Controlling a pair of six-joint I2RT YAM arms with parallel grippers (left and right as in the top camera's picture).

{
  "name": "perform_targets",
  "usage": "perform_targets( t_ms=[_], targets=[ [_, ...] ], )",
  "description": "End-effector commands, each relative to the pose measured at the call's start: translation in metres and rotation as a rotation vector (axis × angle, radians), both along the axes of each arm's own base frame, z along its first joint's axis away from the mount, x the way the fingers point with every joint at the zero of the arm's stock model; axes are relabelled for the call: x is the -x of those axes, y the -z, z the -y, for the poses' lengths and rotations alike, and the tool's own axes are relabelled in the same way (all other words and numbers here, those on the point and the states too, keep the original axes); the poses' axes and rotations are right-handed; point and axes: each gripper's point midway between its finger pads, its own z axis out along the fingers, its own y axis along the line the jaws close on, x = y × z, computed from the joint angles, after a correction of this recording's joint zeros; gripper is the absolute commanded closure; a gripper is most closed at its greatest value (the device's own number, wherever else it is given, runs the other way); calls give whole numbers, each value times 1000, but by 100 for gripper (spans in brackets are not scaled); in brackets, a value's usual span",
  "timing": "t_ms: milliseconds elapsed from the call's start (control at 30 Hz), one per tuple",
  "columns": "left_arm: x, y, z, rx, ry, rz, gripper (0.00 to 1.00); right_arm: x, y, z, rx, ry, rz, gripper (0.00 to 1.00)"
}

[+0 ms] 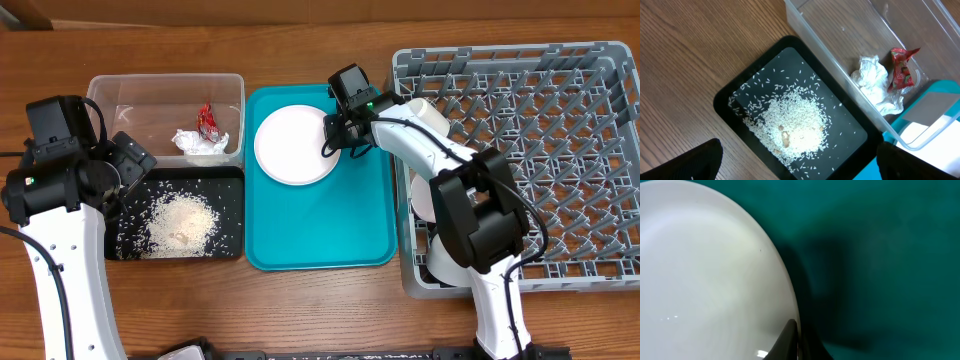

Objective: Sort waste into correct bins and load items into the dishwasher
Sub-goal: 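Move the right gripper to the tray and grasp the pink plate edge, then carry the pink plate into the rack and stand it upright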

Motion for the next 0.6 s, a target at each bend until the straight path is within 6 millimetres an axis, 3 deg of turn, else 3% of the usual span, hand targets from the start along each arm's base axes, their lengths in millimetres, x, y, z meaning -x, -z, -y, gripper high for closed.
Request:
perform_targets(
  t_ms=[0,167,267,567],
  targets=[
    [-3,-4,0,6,-6,14,0,-17,-79,-10,-63,-3,148,96],
    [-3,-4,0,6,-6,14,0,-23,-165,4,-51,31,302,96],
    [-3,-4,0,6,-7,14,0,-17,-203,22,11,30,381,96],
    [-3,-4,0,6,-6,14,0,11,-291,126,450,152,582,96]
  ],
)
